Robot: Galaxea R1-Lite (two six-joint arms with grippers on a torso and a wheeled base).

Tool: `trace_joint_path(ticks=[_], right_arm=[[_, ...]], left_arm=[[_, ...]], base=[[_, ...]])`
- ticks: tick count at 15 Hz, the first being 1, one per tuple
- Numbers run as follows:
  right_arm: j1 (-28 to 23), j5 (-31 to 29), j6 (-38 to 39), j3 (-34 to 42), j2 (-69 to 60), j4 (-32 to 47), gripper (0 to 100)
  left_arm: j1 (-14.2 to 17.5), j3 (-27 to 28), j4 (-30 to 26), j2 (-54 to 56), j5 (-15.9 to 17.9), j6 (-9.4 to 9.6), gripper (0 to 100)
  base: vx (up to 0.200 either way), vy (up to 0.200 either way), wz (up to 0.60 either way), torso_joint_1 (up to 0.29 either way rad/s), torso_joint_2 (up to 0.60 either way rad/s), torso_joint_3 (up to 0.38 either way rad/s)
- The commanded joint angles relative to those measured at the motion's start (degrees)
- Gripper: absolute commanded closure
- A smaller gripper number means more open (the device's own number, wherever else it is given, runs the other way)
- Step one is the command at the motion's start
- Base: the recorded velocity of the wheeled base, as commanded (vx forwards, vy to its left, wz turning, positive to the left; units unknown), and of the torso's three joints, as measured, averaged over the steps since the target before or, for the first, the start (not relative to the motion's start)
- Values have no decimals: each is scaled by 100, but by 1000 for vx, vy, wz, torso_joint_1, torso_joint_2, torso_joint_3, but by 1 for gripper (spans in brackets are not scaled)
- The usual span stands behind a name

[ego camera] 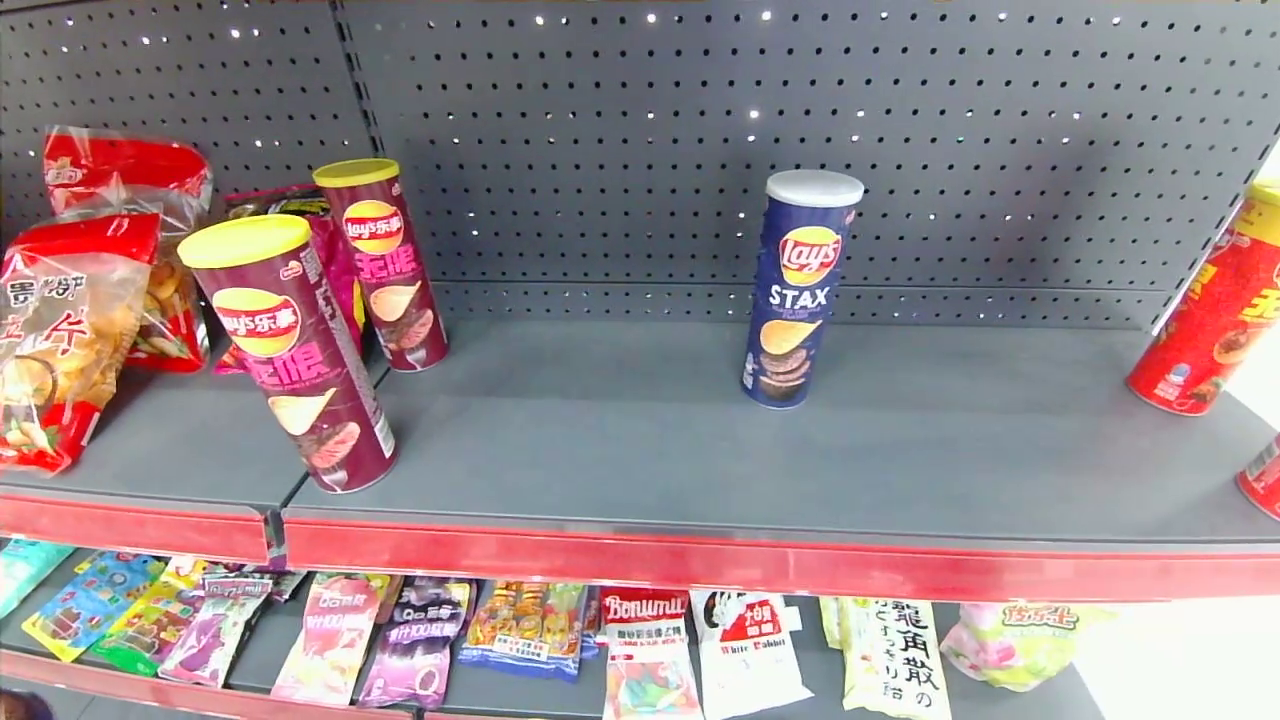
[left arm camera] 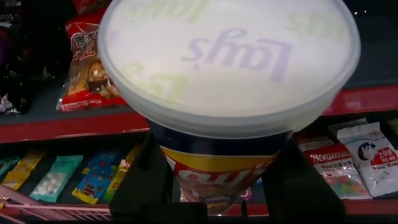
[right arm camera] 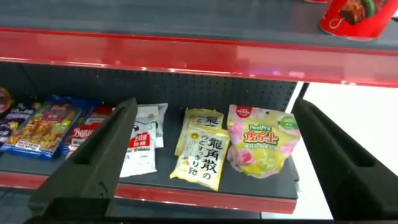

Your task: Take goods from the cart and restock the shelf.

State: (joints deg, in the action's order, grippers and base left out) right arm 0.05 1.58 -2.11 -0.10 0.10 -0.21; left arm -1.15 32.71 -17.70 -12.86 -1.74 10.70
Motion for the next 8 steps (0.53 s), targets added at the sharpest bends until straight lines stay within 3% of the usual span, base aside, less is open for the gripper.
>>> trace_joint_path(ticks=[1,4,6,8], right_arm=[[13,255,-26,-500,219,-94,0],[65,509,562,-2548,2108,-50,0],[83,949,-202,-2680,2838,-85,0],[109,984,-404,-3049,4042,-287,0]], left_arm=[[0,43,3,20,-1,-139,100],[0,43,-23,108,16,-183,100],[0,43,-5,73,25,-385,100],[0,52,12,-50,-37,-648,100]], base=[[0,0,0,0,0,0],[0,0,0,0,0,0],[0,0,0,0,0,0],[0,0,0,0,0,0]])
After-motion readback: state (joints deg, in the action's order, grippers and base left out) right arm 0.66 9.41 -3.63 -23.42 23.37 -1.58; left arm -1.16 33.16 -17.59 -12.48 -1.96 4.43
